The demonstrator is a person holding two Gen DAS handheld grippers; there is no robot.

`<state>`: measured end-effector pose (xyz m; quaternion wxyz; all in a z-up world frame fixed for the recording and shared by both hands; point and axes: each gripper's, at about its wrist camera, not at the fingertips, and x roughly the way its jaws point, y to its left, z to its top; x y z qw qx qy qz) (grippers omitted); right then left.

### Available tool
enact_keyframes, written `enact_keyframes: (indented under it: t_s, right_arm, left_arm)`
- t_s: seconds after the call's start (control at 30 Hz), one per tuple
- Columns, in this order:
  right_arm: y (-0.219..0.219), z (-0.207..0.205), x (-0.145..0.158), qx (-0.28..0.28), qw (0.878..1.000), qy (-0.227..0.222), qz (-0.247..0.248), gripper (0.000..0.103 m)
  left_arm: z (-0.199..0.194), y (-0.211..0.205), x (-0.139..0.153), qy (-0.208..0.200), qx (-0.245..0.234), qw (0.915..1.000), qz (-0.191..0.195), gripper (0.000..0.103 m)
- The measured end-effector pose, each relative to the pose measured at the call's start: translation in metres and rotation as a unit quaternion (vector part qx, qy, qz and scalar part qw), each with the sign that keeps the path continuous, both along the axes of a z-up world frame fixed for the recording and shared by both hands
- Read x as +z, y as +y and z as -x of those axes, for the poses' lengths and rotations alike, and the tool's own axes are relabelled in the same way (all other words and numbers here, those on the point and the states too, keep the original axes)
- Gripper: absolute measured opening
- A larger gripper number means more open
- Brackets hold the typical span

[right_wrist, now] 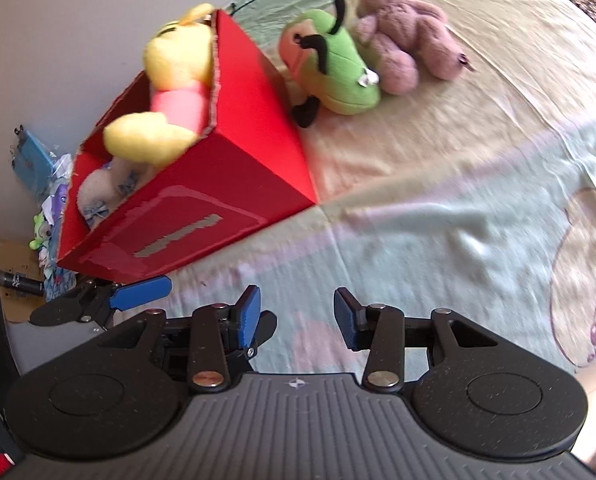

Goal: Organize objects
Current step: 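Move the open right gripper out of the box toward the mauve teddy bear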

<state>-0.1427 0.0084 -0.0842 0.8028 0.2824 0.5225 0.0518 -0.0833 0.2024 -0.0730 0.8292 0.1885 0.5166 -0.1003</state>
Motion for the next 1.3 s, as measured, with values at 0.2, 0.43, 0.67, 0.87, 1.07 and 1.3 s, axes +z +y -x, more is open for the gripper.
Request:
enact_keyframes:
  t_s: [0.2, 0.43, 0.67, 0.87, 1.07, 1.3]
  right_arm:
    - [-0.009, 0.006, -0.009, -0.011, 1.0, 0.011, 0.01, 0.044]
    - [-0.021, 0.012, -0.016, -0.028, 0.999, 0.011, 0.011, 0.044]
    - [-0.034, 0.013, -0.023, -0.015, 1.0, 0.01, -0.002, 0.041]
    - [-0.052, 0.0, -0.031, 0.022, 0.999, 0.031, -0.013, 0.04]
    - [-0.079, -0.013, -0.033, 0.058, 0.998, 0.034, -0.004, 0.04]
    - [-0.113, -0.026, -0.042, 0.078, 0.996, 0.046, -0.01, 0.04]
  left_arm:
    - [0.002, -0.014, -0.011, 0.014, -0.006, 0.9998, -0.009, 0.101]
    - [0.005, -0.03, -0.022, 0.025, -0.017, 0.9994, -0.018, 0.101]
    - [0.002, -0.048, -0.032, 0.036, -0.015, 0.9987, -0.034, 0.101]
    - [-0.007, -0.066, -0.036, 0.043, 0.015, 0.9981, -0.041, 0.101]
    - [-0.015, -0.085, -0.04, 0.05, 0.056, 0.9963, -0.043, 0.101]
    - [-0.026, -0.109, -0.044, 0.05, 0.089, 0.9936, -0.047, 0.101]
